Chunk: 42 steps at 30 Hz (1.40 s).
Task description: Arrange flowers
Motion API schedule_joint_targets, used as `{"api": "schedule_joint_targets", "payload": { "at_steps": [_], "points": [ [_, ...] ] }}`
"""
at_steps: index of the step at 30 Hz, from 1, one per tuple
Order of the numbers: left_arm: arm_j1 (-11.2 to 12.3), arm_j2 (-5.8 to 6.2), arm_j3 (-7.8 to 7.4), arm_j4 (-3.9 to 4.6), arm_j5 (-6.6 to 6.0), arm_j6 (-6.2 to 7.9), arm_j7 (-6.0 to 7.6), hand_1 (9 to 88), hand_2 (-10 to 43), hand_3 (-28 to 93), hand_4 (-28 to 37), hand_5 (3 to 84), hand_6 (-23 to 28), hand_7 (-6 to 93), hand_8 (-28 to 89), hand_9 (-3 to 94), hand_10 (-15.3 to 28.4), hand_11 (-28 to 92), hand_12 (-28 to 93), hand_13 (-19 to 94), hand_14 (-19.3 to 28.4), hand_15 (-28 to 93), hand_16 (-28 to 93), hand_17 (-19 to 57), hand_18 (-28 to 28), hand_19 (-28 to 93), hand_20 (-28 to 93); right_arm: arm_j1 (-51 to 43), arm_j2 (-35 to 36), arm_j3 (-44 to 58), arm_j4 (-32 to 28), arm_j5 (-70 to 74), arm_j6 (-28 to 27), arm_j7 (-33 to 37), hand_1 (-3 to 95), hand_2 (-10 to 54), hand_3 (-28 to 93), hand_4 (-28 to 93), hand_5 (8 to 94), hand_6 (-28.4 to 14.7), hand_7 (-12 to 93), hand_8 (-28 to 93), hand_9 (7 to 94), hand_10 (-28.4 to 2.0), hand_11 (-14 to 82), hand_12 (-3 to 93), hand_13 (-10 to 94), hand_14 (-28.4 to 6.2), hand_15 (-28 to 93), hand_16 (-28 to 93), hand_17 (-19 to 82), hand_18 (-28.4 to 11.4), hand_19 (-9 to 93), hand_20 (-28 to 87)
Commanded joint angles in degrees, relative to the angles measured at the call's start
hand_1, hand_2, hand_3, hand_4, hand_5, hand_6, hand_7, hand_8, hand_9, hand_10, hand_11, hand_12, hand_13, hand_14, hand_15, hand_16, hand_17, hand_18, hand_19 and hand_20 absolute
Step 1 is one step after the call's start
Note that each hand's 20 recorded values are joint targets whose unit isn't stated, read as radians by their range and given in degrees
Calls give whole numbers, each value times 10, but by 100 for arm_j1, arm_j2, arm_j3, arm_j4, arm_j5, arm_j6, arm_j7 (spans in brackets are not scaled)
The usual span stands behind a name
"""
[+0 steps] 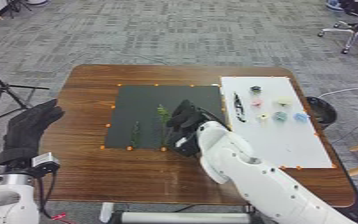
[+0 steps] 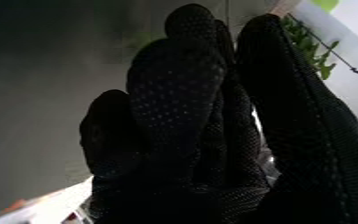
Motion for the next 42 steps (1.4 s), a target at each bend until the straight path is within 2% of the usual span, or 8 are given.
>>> {"api": "schedule_joint_targets", "payload": {
  "at_steps": [1, 14, 16, 18, 20, 25, 35, 42],
  "points": [
    [13, -32, -9, -24, 25, -60, -16, 265, 13, 712, -269, 508, 39, 133, -71, 494, 151, 206, 117, 383, 188, 244, -2, 73, 128, 108, 202, 174, 74, 17, -78, -153, -153, -140, 564, -95, 478, -23, 724, -48, 185, 169, 857, -114, 133, 316, 937, -19, 467, 307, 642, -109, 888, 413],
    [60, -53, -25, -37, 19, -33, -49, 267, 11, 710, -262, 508, 39, 133, -70, 493, 151, 205, 117, 383, 189, 243, -1, 72, 127, 107, 202, 39, 158, 269, -313, 206, -314, -306, 480, -95, 578, -67, 701, -42, 168, 123, 817, -131, 187, 234, 935, -32, 427, 355, 613, -125, 902, 409],
    [47, -75, -23, -35, 34, -61, -44, 268, 10, 710, -262, 508, 39, 133, -70, 493, 151, 206, 117, 383, 189, 244, -1, 72, 127, 107, 202, -27, 270, 341, -402, 316, -181, -324, 422, -92, 611, -74, 697, -39, 178, 33, 805, -140, 193, 214, 921, -40, 425, 359, 592, -136, 901, 404],
    [55, -84, -24, -36, 29, -61, -43, 268, 10, 710, -263, 508, 39, 133, -70, 493, 151, 206, 117, 382, 189, 244, -1, 72, 128, 107, 202, -171, 413, 481, -533, 327, -220, -278, 350, -32, 607, -79, 693, -37, 188, -49, 793, -154, 187, 208, 896, -56, 422, 351, 563, -152, 892, 398],
    [70, -78, -46, -49, 26, -55, -58, 268, 10, 711, -263, 509, 39, 133, -71, 494, 151, 206, 117, 382, 189, 244, -1, 72, 128, 108, 202, -354, 558, 669, -662, 414, -363, -192, 314, 17, 577, -81, 699, -39, 197, -52, 783, -164, 176, 204, 884, -64, 421, 347, 548, -161, 888, 397],
    [156, -116, -92, -74, -17, -20, -69, 268, 10, 711, -263, 508, 39, 134, -71, 493, 151, 206, 117, 382, 190, 244, -2, 72, 128, 108, 202, -624, 758, 899, -761, 675, -615, -50, 277, 60, 534, -78, 713, -51, 187, -51, 771, -176, 144, 190, 879, -75, 418, 339, 541, -171, 888, 397],
    [48, -125, -15, -10, 9, -72, -51, 268, 9, 711, -263, 508, 39, 133, -71, 493, 151, 206, 117, 382, 189, 244, -1, 72, 128, 108, 202, -565, 481, 865, -377, 947, -1109, -152, 248, 88, 499, -78, 687, -58, 137, -50, 722, -180, 91, 154, 875, -81, 413, 334, 531, -179, 891, 396],
    [-24, -112, 45, 27, 1, -82, -22, 268, 10, 711, -262, 508, 38, 134, -71, 493, 151, 206, 117, 382, 189, 244, -1, 72, 128, 108, 202, -469, 329, 759, -213, 957, -1147, -268, 239, 92, 500, -78, 671, -60, 119, -43, 690, -177, 87, 137, 871, -89, 416, 335, 520, -185, 890, 400]
  ]
}}
